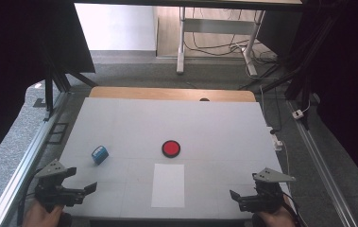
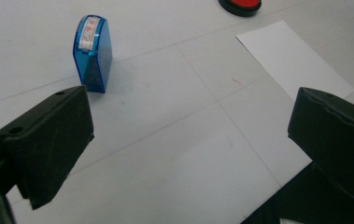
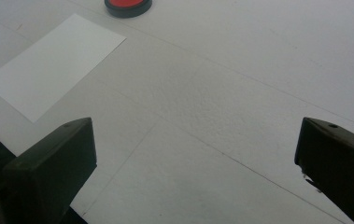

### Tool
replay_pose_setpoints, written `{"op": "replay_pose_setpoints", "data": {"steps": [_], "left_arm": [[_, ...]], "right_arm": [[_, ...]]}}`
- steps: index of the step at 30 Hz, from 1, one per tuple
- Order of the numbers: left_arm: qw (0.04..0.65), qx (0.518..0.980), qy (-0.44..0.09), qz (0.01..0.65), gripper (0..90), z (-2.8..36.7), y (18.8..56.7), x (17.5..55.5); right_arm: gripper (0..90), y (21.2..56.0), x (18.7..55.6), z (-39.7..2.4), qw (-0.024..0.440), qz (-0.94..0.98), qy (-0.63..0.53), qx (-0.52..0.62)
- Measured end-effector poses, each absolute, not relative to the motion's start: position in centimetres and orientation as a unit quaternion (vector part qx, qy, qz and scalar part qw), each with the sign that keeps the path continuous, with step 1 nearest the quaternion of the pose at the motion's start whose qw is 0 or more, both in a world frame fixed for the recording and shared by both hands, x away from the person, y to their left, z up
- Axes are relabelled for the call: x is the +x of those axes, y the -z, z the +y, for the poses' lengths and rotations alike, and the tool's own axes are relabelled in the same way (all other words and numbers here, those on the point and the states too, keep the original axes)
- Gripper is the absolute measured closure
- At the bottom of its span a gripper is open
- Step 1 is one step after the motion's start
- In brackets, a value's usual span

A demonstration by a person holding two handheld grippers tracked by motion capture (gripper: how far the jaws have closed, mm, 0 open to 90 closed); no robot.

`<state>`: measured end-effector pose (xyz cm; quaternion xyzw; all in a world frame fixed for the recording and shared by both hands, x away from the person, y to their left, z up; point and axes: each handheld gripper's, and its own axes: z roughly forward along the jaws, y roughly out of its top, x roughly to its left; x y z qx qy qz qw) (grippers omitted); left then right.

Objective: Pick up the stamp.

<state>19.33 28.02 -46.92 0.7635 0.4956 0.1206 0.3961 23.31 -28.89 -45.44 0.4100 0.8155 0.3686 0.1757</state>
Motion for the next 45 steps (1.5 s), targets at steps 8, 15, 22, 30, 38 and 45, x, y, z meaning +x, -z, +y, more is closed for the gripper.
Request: {"op": "replay_pose_setpoints", "data": {"steps": [8, 15, 22, 30, 38, 45], "left_arm": [[0.376, 0.766, -0.136, 0.504, 0.0, 28.1, 47.0, 20.7], [0.366, 0.767, -0.139, 0.508, 0.0, 28.2, 47.2, 22.4], [0.355, 0.766, -0.142, 0.517, 0.0, 28.8, 47.7, 24.4], [0.346, 0.772, -0.145, 0.513, 1.5, 29.0, 48.0, 26.7], [0.339, 0.784, -0.139, 0.501, 2.0, 28.6, 48.4, 28.8], [0.327, 0.794, -0.132, 0.495, 1.5, 28.6, 49.0, 30.3]], "right_arm": [[0.0, 45.4, 23.3, -28.8, 0.174, 0.817, -0.366, 0.409], [0.0, 45.5, 23.4, -28.8, 0.174, 0.818, -0.365, 0.408], [0.0, 45.5, 23.4, -28.7, 0.173, 0.819, -0.364, 0.408], [0.0, 45.5, 23.4, -28.7, 0.171, 0.820, -0.363, 0.408], [0.0, 45.5, 23.4, -28.7, 0.171, 0.820, -0.363, 0.408], [0.0, 45.5, 23.5, -28.7, 0.170, 0.820, -0.363, 0.408]]}}
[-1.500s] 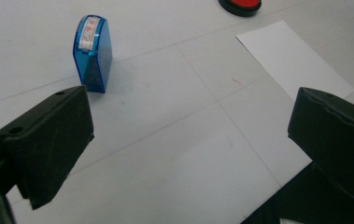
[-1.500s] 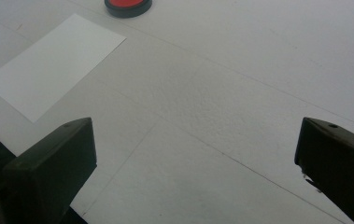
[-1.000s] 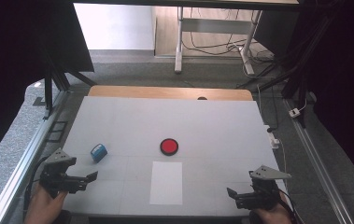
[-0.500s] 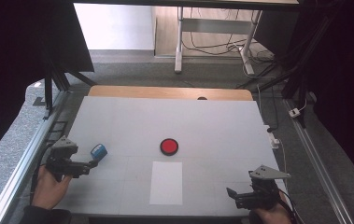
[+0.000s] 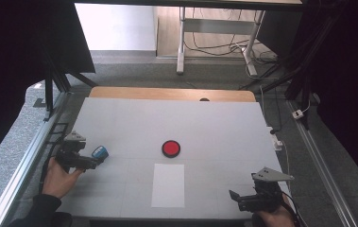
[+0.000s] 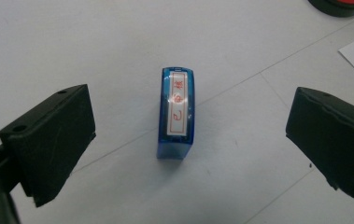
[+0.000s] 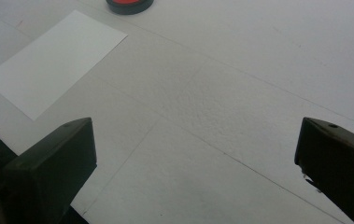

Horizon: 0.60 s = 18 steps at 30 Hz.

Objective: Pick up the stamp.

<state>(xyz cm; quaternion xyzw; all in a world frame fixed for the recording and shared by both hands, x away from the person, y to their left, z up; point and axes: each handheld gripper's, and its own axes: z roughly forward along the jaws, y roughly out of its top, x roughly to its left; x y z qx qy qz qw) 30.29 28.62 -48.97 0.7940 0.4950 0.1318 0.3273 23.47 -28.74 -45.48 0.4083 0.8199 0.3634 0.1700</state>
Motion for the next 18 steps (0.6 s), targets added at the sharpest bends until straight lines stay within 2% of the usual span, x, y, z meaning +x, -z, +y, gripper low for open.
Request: {"op": "replay_pose_setpoints", "data": {"steps": [9, 14, 18], "left_arm": [[0.303, 0.805, -0.130, 0.493, 0.4, 28.3, 50.0, 31.9], [0.301, 0.809, -0.130, 0.488, 5.9, 28.3, 50.1, 32.0], [0.290, 0.815, -0.135, 0.484, 17.6, 28.3, 50.0, 31.9]], "right_arm": [[0.0, 45.5, 23.5, -28.7, 0.170, 0.820, -0.363, 0.408], [0.0, 45.5, 23.5, -28.7, 0.169, 0.820, -0.364, 0.408], [0.0, 45.5, 23.5, -28.8, 0.170, 0.820, -0.364, 0.407]]}}
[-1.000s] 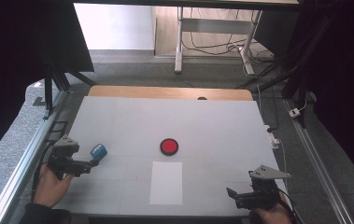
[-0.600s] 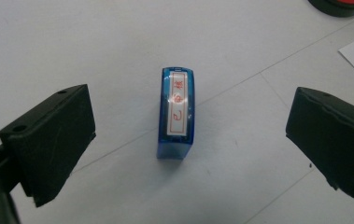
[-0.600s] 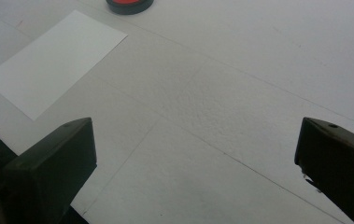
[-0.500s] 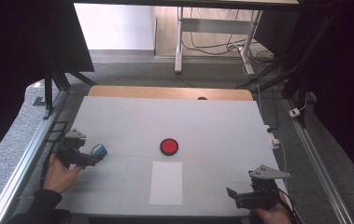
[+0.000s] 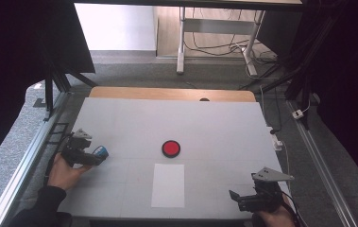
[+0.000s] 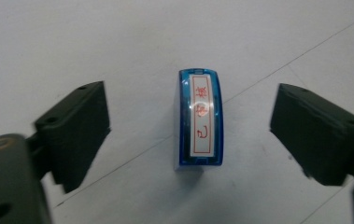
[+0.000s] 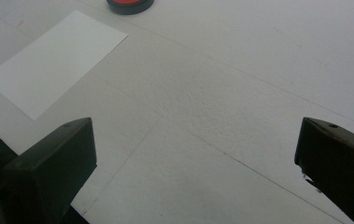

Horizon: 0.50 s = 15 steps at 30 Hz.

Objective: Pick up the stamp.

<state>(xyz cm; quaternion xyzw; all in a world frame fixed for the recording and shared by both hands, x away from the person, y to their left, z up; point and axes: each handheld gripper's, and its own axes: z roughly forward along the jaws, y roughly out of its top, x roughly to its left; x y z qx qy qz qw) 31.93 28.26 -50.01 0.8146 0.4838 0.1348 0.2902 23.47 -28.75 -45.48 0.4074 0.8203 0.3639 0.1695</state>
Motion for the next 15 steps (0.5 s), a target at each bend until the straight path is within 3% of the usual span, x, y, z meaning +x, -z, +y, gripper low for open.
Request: {"op": "replay_pose_setpoints", "data": {"steps": [1, 9, 10, 15], "left_arm": [[0.289, 0.816, -0.133, 0.482, 24.3, 28.26, 50.01, 31.93], [0.285, 0.820, -0.128, 0.479, 41.9, 28.27, 49.95, 32.01], [0.285, 0.820, -0.124, 0.480, 47.9, 28.28, 49.95, 32.01], [0.279, 0.823, -0.122, 0.479, 53.2, 28.16, 50.01, 32.08]], "right_arm": [[0.0, 45.48, 23.48, -28.74, 0.170, 0.820, -0.364, 0.407], [0.0, 45.49, 23.48, -28.72, 0.170, 0.820, -0.364, 0.407], [0.0, 45.48, 23.48, -28.72, 0.170, 0.821, -0.363, 0.406], [0.0, 45.50, 23.48, -28.69, 0.170, 0.821, -0.363, 0.406]]}}
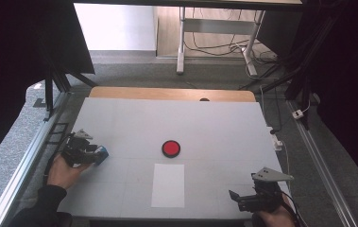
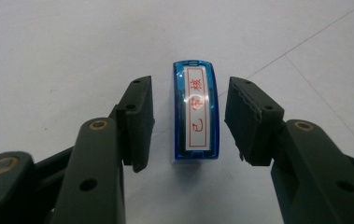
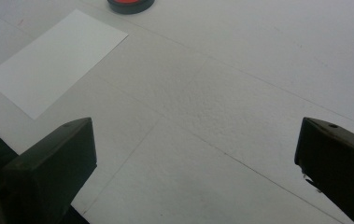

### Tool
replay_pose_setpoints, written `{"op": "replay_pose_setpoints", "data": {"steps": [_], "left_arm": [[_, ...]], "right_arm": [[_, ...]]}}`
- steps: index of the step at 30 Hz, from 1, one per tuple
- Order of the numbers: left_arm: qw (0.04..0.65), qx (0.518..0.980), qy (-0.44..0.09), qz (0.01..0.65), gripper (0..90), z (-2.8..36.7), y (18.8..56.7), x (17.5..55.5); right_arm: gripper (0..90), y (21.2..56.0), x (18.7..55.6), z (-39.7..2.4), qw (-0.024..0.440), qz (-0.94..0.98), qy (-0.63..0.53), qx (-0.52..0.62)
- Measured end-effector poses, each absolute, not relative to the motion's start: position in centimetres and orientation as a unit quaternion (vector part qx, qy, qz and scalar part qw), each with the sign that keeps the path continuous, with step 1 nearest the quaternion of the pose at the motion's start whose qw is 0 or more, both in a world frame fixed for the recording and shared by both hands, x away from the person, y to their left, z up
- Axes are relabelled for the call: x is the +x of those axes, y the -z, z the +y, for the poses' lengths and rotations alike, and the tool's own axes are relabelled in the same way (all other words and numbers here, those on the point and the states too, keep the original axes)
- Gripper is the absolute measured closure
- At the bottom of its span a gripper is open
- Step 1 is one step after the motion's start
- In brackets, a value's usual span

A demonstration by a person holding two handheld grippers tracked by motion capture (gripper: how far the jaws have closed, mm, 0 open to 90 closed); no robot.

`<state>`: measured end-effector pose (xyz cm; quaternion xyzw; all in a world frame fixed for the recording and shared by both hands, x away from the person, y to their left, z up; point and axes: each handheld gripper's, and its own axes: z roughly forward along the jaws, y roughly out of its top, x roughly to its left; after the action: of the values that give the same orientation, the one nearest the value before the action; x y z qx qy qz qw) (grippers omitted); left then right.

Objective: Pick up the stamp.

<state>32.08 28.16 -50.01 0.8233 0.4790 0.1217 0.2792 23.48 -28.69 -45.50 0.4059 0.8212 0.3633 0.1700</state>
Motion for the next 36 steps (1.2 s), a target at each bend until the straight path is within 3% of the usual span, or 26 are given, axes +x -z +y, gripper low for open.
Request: {"op": "replay_pose_setpoints", "data": {"steps": [8, 24, 36], "left_arm": [[0.274, 0.827, -0.118, 0.477, 69.0, 28.0, 50.1, 32.2], [0.300, 0.808, -0.104, 0.496, 70.2, 28.4, 49.5, 32.1], [0.329, 0.808, -0.129, 0.472, 70.4, 27.5, 47.6, 31.2]], "right_arm": [[0.0, 45.5, 23.5, -28.7, 0.169, 0.822, -0.362, 0.405], [0.0, 45.5, 23.5, -28.7, 0.170, 0.823, -0.362, 0.403], [0.0, 45.5, 23.5, -28.7, 0.169, 0.823, -0.362, 0.403]]}}
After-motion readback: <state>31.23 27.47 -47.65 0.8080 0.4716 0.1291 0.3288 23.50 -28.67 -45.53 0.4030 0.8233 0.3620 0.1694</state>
